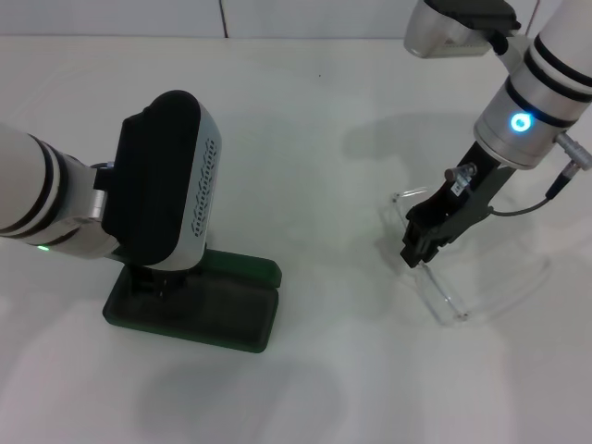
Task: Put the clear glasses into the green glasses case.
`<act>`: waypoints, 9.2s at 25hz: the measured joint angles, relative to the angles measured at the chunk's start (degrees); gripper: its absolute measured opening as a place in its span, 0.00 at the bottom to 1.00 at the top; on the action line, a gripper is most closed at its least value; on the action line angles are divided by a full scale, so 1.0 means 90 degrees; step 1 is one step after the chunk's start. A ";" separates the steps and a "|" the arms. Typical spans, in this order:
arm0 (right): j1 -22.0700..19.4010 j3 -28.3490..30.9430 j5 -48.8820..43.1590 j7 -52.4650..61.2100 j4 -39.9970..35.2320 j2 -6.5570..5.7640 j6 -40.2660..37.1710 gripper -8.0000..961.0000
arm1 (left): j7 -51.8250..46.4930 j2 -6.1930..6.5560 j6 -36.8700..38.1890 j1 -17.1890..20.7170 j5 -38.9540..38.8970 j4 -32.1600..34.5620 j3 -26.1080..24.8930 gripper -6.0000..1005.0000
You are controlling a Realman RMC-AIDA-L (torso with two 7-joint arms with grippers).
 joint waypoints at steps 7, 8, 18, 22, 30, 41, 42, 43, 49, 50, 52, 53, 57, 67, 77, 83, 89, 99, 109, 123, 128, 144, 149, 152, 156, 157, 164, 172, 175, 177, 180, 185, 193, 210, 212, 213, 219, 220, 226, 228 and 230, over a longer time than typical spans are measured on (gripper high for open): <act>-0.0130 0.0002 0.0018 -0.0002 -0.0105 -0.0003 -0.0002 0.20 | 0.0001 0.0000 -0.0001 0.0020 0.0002 0.0000 0.0000 0.21; -0.0132 0.0002 0.0010 0.0004 -0.0103 -0.0001 -0.0002 0.19 | 0.0000 0.0000 -0.0001 0.0020 0.0002 -0.0001 0.0001 0.21; -0.0149 -0.0510 -0.0010 0.0162 -0.0263 0.0011 0.0038 0.16 | -0.0015 0.0000 -0.0001 0.0040 0.0005 -0.0002 0.0000 0.21; -0.0213 -0.0778 -0.0022 0.0167 -0.0463 0.0019 0.0045 0.14 | -0.0036 0.0000 -0.0001 0.0055 0.0012 -0.0001 0.0000 0.21; -0.0965 -0.1286 0.0041 0.0423 -0.2365 0.0034 -0.0452 0.13 | -0.0130 0.0000 -0.0004 0.0187 0.0002 0.0063 -0.0078 0.21; -0.2816 -0.1072 0.0247 0.0123 -0.5889 -0.0047 -0.1141 0.11 | -0.0498 -0.0003 0.0050 0.0200 -0.0488 0.0288 -0.0335 0.20; -0.3013 -0.0965 0.0331 0.0014 -0.6227 -0.0043 -0.1151 0.10 | -0.0540 -0.0012 0.0040 0.0175 -0.0555 0.0296 -0.0322 0.20; -0.3144 -0.0895 0.0404 -0.0063 -0.6432 -0.0040 -0.1157 0.10 | -0.0558 -0.0015 0.0031 0.0154 -0.0617 0.0300 -0.0323 0.20; -0.4208 -0.0209 0.1428 -0.0707 -0.7835 -0.0042 -0.1043 0.07 | -0.0654 -0.0020 -0.0219 -0.0019 -0.1012 0.0308 -0.0334 0.20; -0.4326 -0.0135 0.1562 -0.0799 -0.7963 -0.0038 -0.1023 0.07 | -0.0655 -0.0020 -0.0262 -0.0031 -0.1054 0.0308 -0.0324 0.20; -0.4523 -0.0070 0.1777 -0.0963 -0.8202 -0.0023 -0.0964 0.07 | -0.0656 -0.0020 -0.0302 -0.0032 -0.1195 0.0310 -0.0321 0.20; -0.4630 -0.0076 0.1863 -0.1051 -0.8309 -0.0014 -0.0905 0.07 | -0.0658 -0.0020 -0.0313 -0.0035 -0.1271 0.0309 -0.0323 0.20; -0.5192 -0.0133 0.2057 -0.1457 -0.8660 0.0009 -0.0571 0.07 | -0.0708 -0.0024 -0.0417 -0.0133 -0.1612 0.0210 -0.0332 0.20; -0.5912 0.0213 0.2217 -0.2272 -0.8658 0.0021 -0.0458 0.07 | -0.1488 -0.0030 -0.1390 -0.0915 -0.1896 -0.0669 0.0434 0.20; -0.6124 0.1693 0.3049 -0.2847 -0.8361 0.0025 -0.0878 0.07 | -0.2065 -0.0039 -0.2576 -0.1508 -0.1825 -0.1593 0.1148 0.20; -0.6161 0.2181 0.3350 -0.3071 -0.8032 0.0024 -0.1041 0.07 | -0.2159 -0.0048 -0.2879 -0.1517 -0.1728 -0.1663 0.1460 0.20; -0.6221 0.2234 0.3432 -0.3233 -0.7765 0.0016 -0.1060 0.07 | -0.2255 -0.0056 -0.3075 -0.1569 -0.1607 -0.1819 0.1796 0.20; -0.6193 0.2304 0.3524 -0.3364 -0.7425 0.0005 -0.1021 0.07 | -0.2314 -0.0051 -0.3397 -0.1538 -0.1552 -0.1847 0.1983 0.25; -0.6214 0.2306 0.3570 -0.3375 -0.7414 0.0005 -0.1027 0.07 | -0.2316 -0.0048 -0.3446 -0.1524 -0.1551 -0.1848 0.2001 0.30; -0.6260 0.2503 0.3704 -0.3503 -0.7177 -0.0002 -0.1068 0.07 | -0.2283 -0.0032 -0.3414 -0.1524 -0.1567 -0.1725 0.2073 0.38; -0.6278 0.2562 0.3820 -0.3721 -0.6987 -0.0011 -0.1103 0.07 | -0.2306 -0.0018 -0.3212 -0.1410 -0.1693 -0.1360 0.1937 0.43; -0.5913 0.2471 0.5278 -0.6859 -0.5982 -0.0025 -0.2628 0.07 | -0.2101 0.0007 -0.1986 0.0274 -0.4328 0.1241 -0.0707 0.43; -0.5663 0.2264 0.5334 -0.7303 -0.5507 -0.0016 -0.2863 0.07 | -0.1458 0.0004 -0.1935 0.0799 -0.5680 0.1560 -0.1293 0.40; -0.5625 0.2015 0.5438 -0.7564 -0.5253 -0.0011 -0.2870 0.07 | -0.0963 0.0005 -0.1900 0.1030 -0.6410 0.1607 -0.1397 0.34; -0.5484 0.1757 0.5562 -0.7968 -0.4835 -0.0009 -0.2874 0.07 | -0.0837 0.0003 -0.1627 0.1134 -0.7081 0.1578 -0.1503 0.13; -0.5417 0.1683 0.5608 -0.8076 -0.4734 -0.0008 -0.2884 0.07 | -0.0837 0.0002 -0.1557 0.1144 -0.7172 0.1572 -0.1524 0.13; -0.5095 0.1107 0.5994 -0.8418 -0.4452 0.0003 -0.2847 0.07 | -0.0890 -0.0009 -0.1316 0.1228 -0.7650 0.1344 -0.1492 0.09; -0.4694 0.0049 0.6348 -0.8852 -0.3952 0.0015 -0.2408 0.07 | -0.0880 -0.0009 -0.1239 0.1216 -0.7900 0.0849 -0.1328 0.09; -0.4655 -0.0203 0.6519 -0.9005 -0.3900 0.0015 -0.2300 0.07 | -0.0883 -0.0001 -0.1238 0.1202 -0.7886 0.0680 -0.1253 0.09; -0.4653 -0.0336 0.6680 -0.9101 -0.3895 0.0018 -0.2268 0.07 | -0.0871 0.0000 -0.1238 0.1203 -0.7884 0.0616 -0.1245 0.09; -0.4659 -0.0391 0.6846 -0.9167 -0.3887 0.0014 -0.2265 0.07 | -0.0858 0.0000 -0.1238 0.1216 -0.7855 0.0565 -0.1243 0.09; -0.4722 -0.0400 0.7089 -0.9297 -0.3882 0.0001 -0.2352 0.07 | -0.0851 0.0000 -0.1165 0.1172 -0.7820 0.0449 -0.1260 0.09; -0.4775 -0.0374 0.7318 -0.9468 -0.3834 0.0004 -0.2427 0.07 | -0.0863 0.0009 -0.1072 0.1127 -0.7822 0.0295 -0.1264 0.09; -0.4831 -0.0362 0.7554 -0.9714 -0.3675 -0.0001 -0.2450 0.07 | -0.0899 0.0020 -0.0528 0.0906 -0.7823 -0.0112 -0.1263 0.09; -0.4831 -0.0361 0.7555 -0.9737 -0.3646 -0.0005 -0.2454 0.07 | -0.0899 0.0020 -0.0475 0.0891 -0.7820 -0.0141 -0.1261 0.09; -0.4831 -0.0360 0.7555 -0.9745 -0.3641 -0.0005 -0.2456 0.07 | -0.0899 0.0020 -0.0449 0.0885 -0.7818 -0.0157 -0.1260 0.09; -0.4830 -0.0366 0.7555 -0.9788 -0.3636 0.0002 -0.2462 0.06 | -0.0899 0.0020 -0.0251 0.0823 -0.7759 -0.0171 -0.1258 0.09; -0.4831 -0.0365 0.7555 -0.9793 -0.3636 0.0004 -0.2462 0.06 | -0.0899 0.0020 -0.0204 0.0807 -0.7751 -0.0179 -0.1258 0.09; -0.4847 -0.0380 0.7620 -0.9809 -0.3587 0.0001 -0.2503 0.06 | -0.0898 0.0020 -0.0154 0.0795 -0.7745 -0.0189 -0.1253 0.09; -0.4858 -0.0373 0.7652 -0.9811 -0.3583 0.0001 -0.2532 0.06 | -0.0898 0.0020 -0.0153 0.0800 -0.7744 -0.0189 -0.1251 0.09; -0.4879 -0.0379 0.7682 -0.9815 -0.3581 -0.0004 -0.2542 0.06 | -0.0896 0.0020 -0.0153 0.0804 -0.7742 -0.0189 -0.1250 0.09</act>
